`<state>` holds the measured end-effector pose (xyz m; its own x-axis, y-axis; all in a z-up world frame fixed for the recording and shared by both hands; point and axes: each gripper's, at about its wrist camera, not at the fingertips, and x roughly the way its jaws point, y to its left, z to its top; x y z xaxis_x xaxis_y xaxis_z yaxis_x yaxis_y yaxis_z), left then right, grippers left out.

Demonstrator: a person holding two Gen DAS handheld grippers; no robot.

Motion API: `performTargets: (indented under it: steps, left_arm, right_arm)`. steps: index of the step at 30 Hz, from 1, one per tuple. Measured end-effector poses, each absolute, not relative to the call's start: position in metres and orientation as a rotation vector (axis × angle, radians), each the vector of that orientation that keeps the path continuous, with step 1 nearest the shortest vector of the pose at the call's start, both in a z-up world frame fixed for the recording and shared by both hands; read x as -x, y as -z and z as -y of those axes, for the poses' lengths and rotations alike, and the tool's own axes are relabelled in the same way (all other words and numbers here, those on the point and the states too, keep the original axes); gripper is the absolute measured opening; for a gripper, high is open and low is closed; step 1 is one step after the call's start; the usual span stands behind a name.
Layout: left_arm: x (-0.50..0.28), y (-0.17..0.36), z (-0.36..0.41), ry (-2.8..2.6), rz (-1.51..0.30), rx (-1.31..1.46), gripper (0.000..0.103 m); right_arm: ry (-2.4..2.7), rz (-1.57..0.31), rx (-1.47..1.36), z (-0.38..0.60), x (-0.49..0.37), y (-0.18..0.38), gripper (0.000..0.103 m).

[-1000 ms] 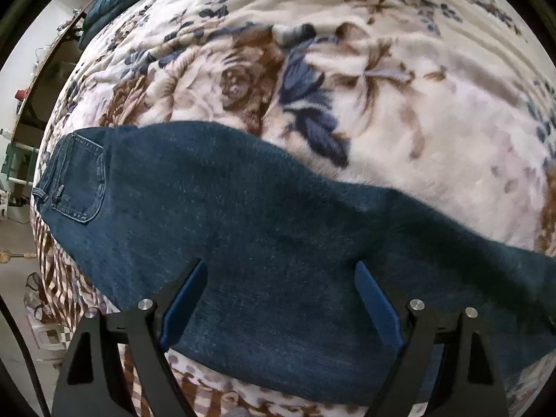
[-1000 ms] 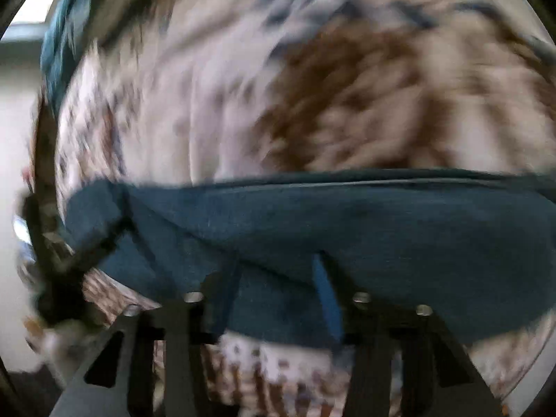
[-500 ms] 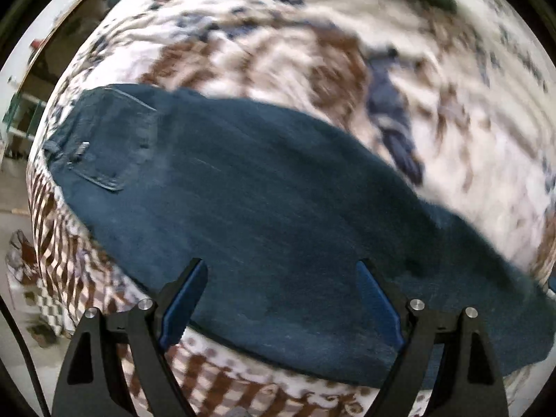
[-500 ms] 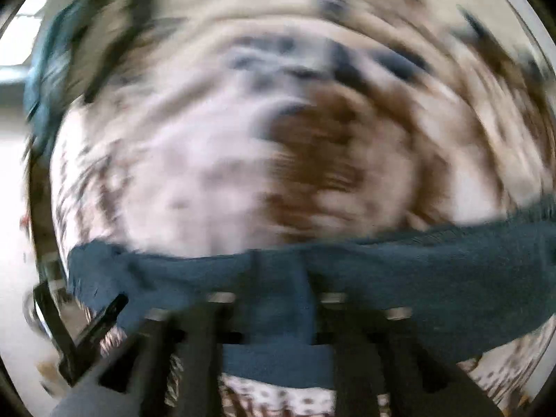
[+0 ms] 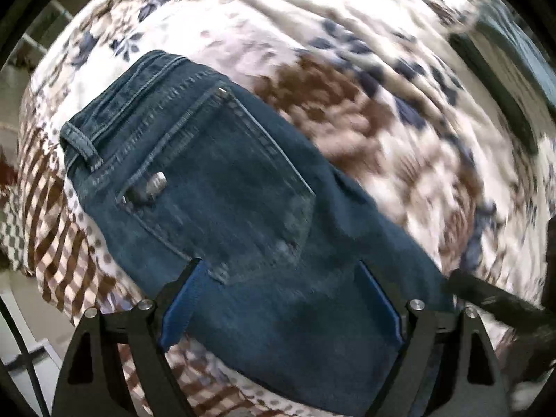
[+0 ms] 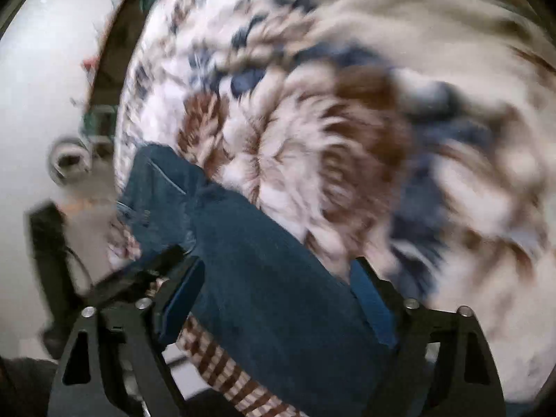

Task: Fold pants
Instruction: 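Grasp the jeans seat with the left gripper while the right gripper grips the waistband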

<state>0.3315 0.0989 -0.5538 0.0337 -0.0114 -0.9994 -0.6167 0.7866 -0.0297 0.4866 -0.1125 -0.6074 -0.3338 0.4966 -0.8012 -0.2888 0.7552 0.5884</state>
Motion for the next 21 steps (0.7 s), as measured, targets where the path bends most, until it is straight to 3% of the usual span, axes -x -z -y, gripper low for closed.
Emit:
performTargets:
  steps: [6,8,10,11,13,15,21]
  left_arm:
    - [-0.356,0.578,-0.144,-0.475,-1.526,0.48,0.086]
    - [-0.361,0.593,-0.154,-0.445,-1.549,0.488,0.086]
    - [-0.362,0.599,-0.155,-0.425,-1.573,0.489,0.086]
    - [-0.362,0.597,-0.152,-0.419,-1.575,0.474,0.086]
    - [-0.363,0.59,-0.148,-0.408,-1.583,0.478,0.086]
    - [-0.361,0.584,-0.148,-0.416,-1.578,0.539,0.086]
    - [-0.361,0.585,-0.131,-0.355,-1.642,0.797,0.086]
  right_arm:
    - [-0.866,-1.653,-0.089,0.066,-0.482,0.593,0.078]
    - [-0.868,-1.718,-0.038,0.053,-0.479,0.607,0.077]
    - [-0.84,-1.722,-0.055,0.052,-0.475,0.614,0.057]
    - [-0.839,-1.722,-0.076,0.054,-0.475,0.615,0.056]
    - [-0.838,-1.703,-0.112,0.061,-0.468,0.609,0.039]
    - [-0.848,-1.666,-0.146,0.073,-0.46,0.599,0.029]
    - [-0.918,-1.587,-0.222,0.088,-0.437,0.574,0.016]
